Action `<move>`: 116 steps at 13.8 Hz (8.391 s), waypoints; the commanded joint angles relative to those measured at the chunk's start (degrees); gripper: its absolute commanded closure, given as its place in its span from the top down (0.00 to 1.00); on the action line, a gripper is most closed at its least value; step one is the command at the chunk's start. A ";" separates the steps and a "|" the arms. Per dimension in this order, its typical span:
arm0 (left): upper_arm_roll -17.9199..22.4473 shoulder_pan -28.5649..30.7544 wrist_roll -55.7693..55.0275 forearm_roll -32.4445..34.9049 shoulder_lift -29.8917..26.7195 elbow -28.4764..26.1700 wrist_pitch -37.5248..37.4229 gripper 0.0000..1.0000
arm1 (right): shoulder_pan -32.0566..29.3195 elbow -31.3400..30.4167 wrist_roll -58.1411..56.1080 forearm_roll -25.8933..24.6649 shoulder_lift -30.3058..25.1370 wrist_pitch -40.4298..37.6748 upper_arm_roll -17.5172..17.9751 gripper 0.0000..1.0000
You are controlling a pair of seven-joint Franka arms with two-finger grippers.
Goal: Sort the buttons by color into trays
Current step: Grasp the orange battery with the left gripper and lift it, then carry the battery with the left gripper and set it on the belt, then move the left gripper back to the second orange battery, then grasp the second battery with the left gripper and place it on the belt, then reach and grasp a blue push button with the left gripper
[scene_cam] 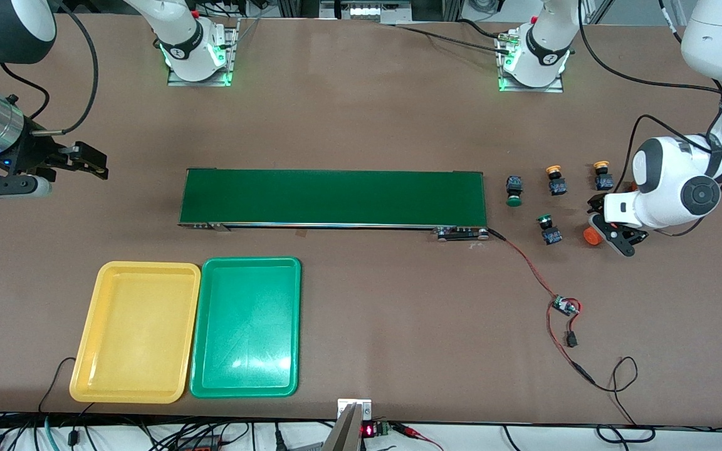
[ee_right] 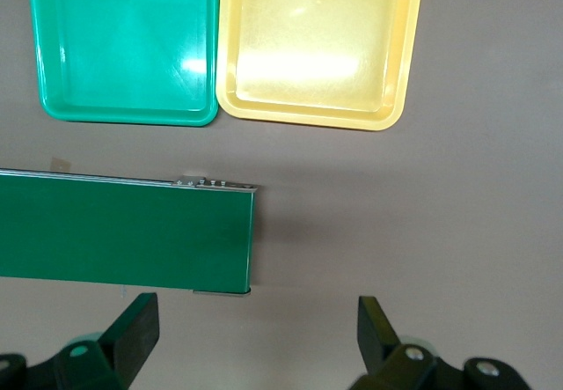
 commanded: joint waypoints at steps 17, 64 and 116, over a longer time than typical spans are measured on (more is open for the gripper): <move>-11.48 -19.41 13.55 -1.89 -13.42 1.35 -14.03 0.00 | -0.20 1.58 -0.62 -0.51 0.31 -1.07 0.11 1.00; -11.15 30.78 -29.26 3.91 -1.47 -4.89 1.71 0.93 | -2.13 1.67 -3.70 -0.07 0.40 -1.86 -0.06 1.00; -10.55 -3.24 -75.48 0.74 -1.83 3.98 -6.21 1.00 | -2.04 1.85 -4.14 -0.95 0.49 -1.25 0.02 1.00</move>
